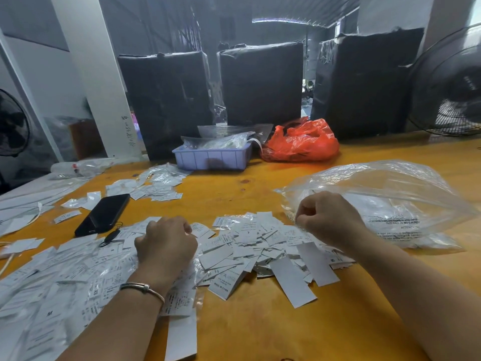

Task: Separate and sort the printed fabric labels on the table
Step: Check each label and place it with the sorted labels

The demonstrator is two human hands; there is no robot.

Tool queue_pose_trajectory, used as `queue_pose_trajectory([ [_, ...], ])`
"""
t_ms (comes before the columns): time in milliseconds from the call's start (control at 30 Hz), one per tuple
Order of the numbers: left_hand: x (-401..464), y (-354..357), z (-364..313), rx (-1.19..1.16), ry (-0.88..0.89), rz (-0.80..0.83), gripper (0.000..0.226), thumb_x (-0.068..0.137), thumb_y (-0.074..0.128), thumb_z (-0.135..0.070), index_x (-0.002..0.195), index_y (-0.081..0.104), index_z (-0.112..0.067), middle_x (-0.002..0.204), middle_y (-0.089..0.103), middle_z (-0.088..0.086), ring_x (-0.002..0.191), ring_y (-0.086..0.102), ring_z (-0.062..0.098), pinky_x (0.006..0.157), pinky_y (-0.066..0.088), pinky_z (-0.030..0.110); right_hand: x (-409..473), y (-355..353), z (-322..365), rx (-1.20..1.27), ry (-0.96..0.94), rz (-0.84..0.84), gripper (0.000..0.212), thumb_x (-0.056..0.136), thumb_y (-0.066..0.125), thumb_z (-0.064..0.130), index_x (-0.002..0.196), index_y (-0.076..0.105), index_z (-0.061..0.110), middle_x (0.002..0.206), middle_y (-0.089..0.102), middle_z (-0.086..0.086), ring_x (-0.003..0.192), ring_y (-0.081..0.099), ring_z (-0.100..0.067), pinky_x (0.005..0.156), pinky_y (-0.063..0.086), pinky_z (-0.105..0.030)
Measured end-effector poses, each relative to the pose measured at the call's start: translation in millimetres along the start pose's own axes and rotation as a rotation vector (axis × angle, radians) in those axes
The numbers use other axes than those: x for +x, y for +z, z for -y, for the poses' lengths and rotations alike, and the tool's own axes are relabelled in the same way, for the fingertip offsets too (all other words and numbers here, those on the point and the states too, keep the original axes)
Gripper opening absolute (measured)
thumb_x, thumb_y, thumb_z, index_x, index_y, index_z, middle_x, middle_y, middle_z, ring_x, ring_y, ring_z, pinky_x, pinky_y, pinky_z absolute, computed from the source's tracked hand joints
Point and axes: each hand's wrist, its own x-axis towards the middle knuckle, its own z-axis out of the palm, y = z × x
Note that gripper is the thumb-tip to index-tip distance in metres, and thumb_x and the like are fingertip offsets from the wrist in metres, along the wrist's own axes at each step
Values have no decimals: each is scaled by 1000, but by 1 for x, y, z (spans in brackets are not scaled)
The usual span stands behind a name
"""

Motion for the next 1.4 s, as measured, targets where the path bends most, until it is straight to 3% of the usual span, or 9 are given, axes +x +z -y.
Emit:
queue_pose_trajectory([
  [167, -4, 3, -8, -94, 154, -66, 30, 85, 56, -16, 112, 62, -28, 123, 55, -1, 119, 41, 21, 95, 39, 40, -4, -12, 8, 140, -157, 594, 26, 68, 83, 22, 89, 69, 26, 75, 56, 13, 60, 46, 2, 57, 37, -19],
  [267, -12, 3, -18, -343, 342, -22, 22, 85, 60, -12, 100, 66, -27, 115, 58, -8, 114, 47, 14, 92, 41, 32, -7, -11, 12, -69, -210, 656, 45, 64, 85, 38, 100, 59, 31, 90, 52, 11, 70, 46, 1, 58, 36, -17],
  [467, -27, 3, -30, -570, 629, 158, 26, 84, 65, -5, 85, 70, -31, 101, 65, -18, 104, 58, -1, 87, 49, 21, -10, -5, 14, -151, -254, 678, 37, 67, 84, 38, 90, 55, 34, 89, 53, 14, 77, 50, -2, 59, 38, -16],
  [567, -31, 3, -34, -620, 631, 210, 23, 85, 66, -7, 86, 72, -29, 99, 68, -18, 103, 60, -2, 84, 50, 18, -9, -5, 13, 14, -273, 653, 23, 72, 82, 26, 75, 60, 32, 73, 52, 14, 60, 45, 2, 54, 32, -13],
  [767, -32, -7, -40, -903, 481, 469, 23, 97, 53, -4, 109, 70, -14, 107, 74, -3, 104, 68, 10, 91, 55, 28, -3, -14, 5, 765, -192, 631, 12, 78, 72, 0, 82, 77, 11, 74, 68, -2, 77, 64, -16, 80, 52, -32],
  [933, -35, -9, -41, -911, 494, 636, 32, 98, 54, -15, 124, 61, -32, 121, 67, -19, 114, 58, -5, 90, 50, 15, -3, -3, 4, 960, -222, 595, 19, 74, 61, -5, 76, 76, 8, 80, 66, -15, 80, 59, -27, 73, 47, -32],
  [1133, -38, -8, -44, -959, 445, 548, 36, 84, 71, -2, 115, 66, -19, 99, 74, 4, 91, 68, 12, 83, 55, 25, -3, -1, 3, 939, -199, 598, 30, 69, 53, -6, 66, 75, 15, 86, 65, -20, 86, 54, -31, 67, 46, -27],
  [1233, -35, -8, -42, -1073, 376, 514, 36, 81, 69, 8, 112, 66, -10, 93, 72, 10, 79, 68, 9, 70, 54, 18, -3, -7, 4, 869, -146, 549, 27, 71, 57, -4, 68, 76, 15, 88, 67, -23, 80, 59, -23, 66, 48, -24],
  [1400, -31, -7, -38, -1070, 346, 499, 52, 79, 71, 7, 119, 58, -23, 93, 75, 7, 87, 72, 14, 73, 55, 18, 4, -4, -10, 119, -1, -140, 27, 75, 54, -3, 65, 71, 15, 67, 68, -1, 67, 62, -18, 64, 52, -32],
])
